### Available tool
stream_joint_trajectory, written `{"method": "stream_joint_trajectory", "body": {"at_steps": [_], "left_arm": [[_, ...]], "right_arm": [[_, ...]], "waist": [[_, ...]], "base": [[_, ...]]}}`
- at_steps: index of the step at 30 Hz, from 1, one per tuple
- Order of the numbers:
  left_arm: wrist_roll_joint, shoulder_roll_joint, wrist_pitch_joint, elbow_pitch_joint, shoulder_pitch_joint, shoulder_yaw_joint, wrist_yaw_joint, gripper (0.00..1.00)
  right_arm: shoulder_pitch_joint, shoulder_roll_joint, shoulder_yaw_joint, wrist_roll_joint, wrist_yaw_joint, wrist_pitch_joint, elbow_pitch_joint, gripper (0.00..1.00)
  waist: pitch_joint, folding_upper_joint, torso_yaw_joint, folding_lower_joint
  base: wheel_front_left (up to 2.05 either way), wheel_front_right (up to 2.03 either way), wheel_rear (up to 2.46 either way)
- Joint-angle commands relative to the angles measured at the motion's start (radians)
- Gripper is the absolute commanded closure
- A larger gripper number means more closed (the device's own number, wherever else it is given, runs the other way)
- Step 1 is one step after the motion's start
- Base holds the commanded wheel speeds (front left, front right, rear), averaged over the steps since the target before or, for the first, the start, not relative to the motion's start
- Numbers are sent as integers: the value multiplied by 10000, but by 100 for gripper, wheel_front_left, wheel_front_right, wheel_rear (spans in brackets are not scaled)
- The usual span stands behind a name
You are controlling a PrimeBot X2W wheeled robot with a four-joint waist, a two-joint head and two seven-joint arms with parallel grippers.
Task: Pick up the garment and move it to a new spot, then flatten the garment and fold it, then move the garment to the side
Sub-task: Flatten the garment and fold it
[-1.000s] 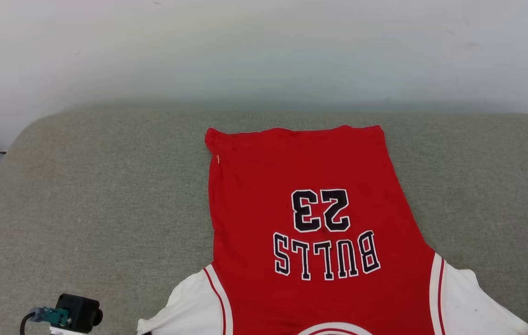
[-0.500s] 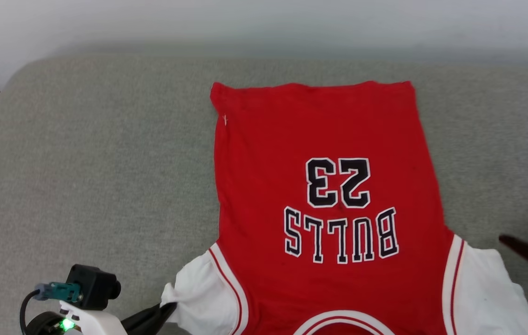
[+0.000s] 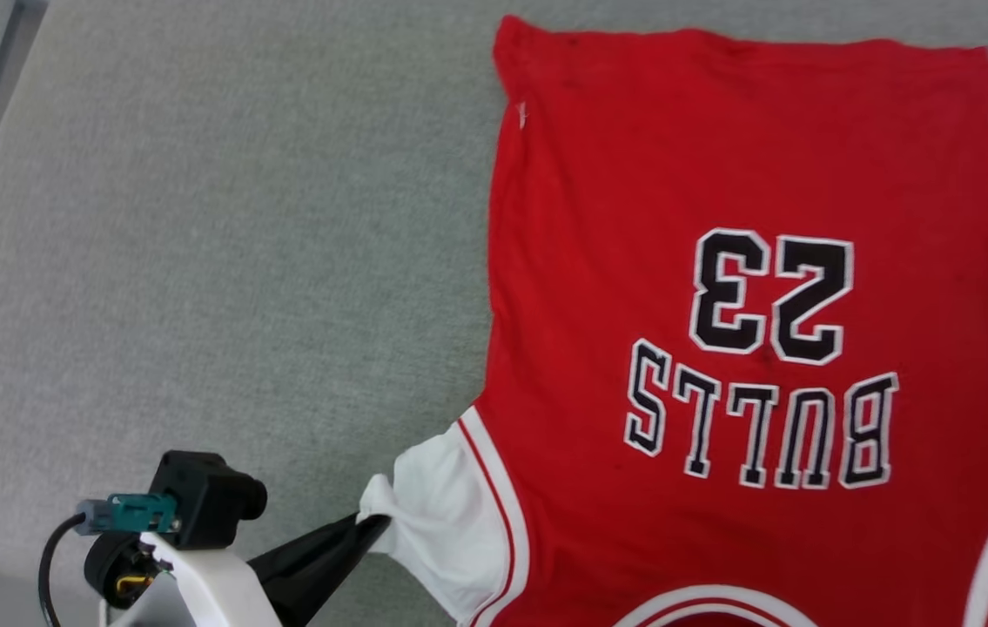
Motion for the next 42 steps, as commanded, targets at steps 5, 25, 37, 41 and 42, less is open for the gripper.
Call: {"method": "stream_joint_trajectory", "body": {"at_steps": [5,25,37,41,42], "left_arm": [[226,-496,-15,-272,-520,-118,-383,100],[382,-1230,-323,62,-1044,-258,-1109,100],[417,-1240,-430,474,-1079,-148,-1046,100],[419,-1107,-434,585,-978,-99,-943,100],[333,-1094,-418,573,-921,-93,-920,100]], "right_arm": [[-1665,-459,-255,-866,-8,209,1013,0],[-2556,-1169,-27,-2337,-8,393,2466,47],[-1795,-1279,136,-2008,-8,25,2522,100],[-1347,-1268,244,-1841,-8,-317,2613,100],[-1232,-1257,279,-1809,-8,-394,2630,100]], "waist": [[1447,-1,1402,-3],[2285,-1,2504,-3],[1941,-1,2233,-3],[1494,-1,1874,-3],[1373,-1,1764,-3]], "base": [[0,0,0],[0,0,0],[0,0,0],[0,0,0],[0,0,0]]}}
